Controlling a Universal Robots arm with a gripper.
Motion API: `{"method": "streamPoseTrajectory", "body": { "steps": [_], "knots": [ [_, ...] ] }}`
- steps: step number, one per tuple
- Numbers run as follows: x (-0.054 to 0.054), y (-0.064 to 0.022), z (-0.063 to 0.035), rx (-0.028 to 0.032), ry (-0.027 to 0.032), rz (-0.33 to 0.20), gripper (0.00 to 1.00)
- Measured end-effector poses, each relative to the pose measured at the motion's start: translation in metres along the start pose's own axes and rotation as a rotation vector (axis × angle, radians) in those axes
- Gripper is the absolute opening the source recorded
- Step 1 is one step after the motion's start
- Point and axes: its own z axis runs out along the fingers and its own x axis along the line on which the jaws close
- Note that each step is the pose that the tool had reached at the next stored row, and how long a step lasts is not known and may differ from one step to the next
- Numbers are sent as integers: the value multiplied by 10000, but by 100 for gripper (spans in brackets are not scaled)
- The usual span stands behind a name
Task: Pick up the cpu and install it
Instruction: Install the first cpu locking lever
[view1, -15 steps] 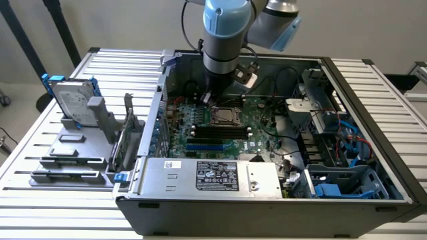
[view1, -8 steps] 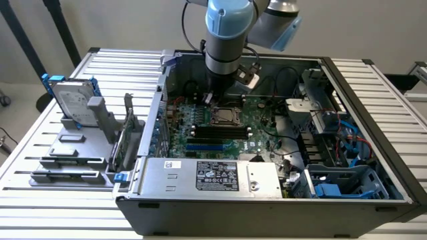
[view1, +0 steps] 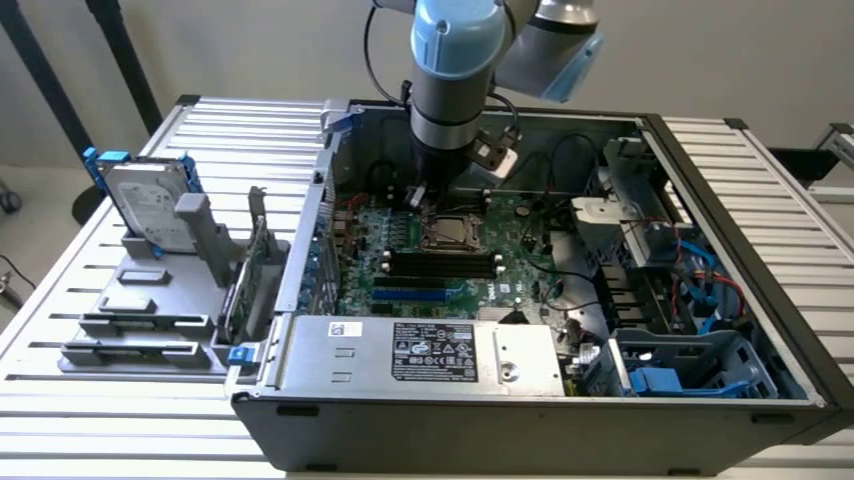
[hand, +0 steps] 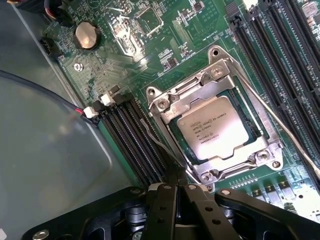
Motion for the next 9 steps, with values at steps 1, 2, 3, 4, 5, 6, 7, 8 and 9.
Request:
{"method": "streamPoseTrajectory", "body": {
  "steps": [1,2,3,4,5,6,7,8,9],
  "knots": [
    [0,0,2,-3,-2,9,11],
    [-1,1,4,-7,-3,17,11],
    [-2,0,7,-10,-4,25,11],
    [-2,1,9,-13,-6,30,11],
    [-2,1,10,-15,-7,37,11],
    [0,3,11,-17,-7,41,11],
    [2,7,12,-19,-7,44,11],
    [6,14,13,-20,-8,46,11],
    [11,23,14,-21,-7,46,11]
  ]
}}
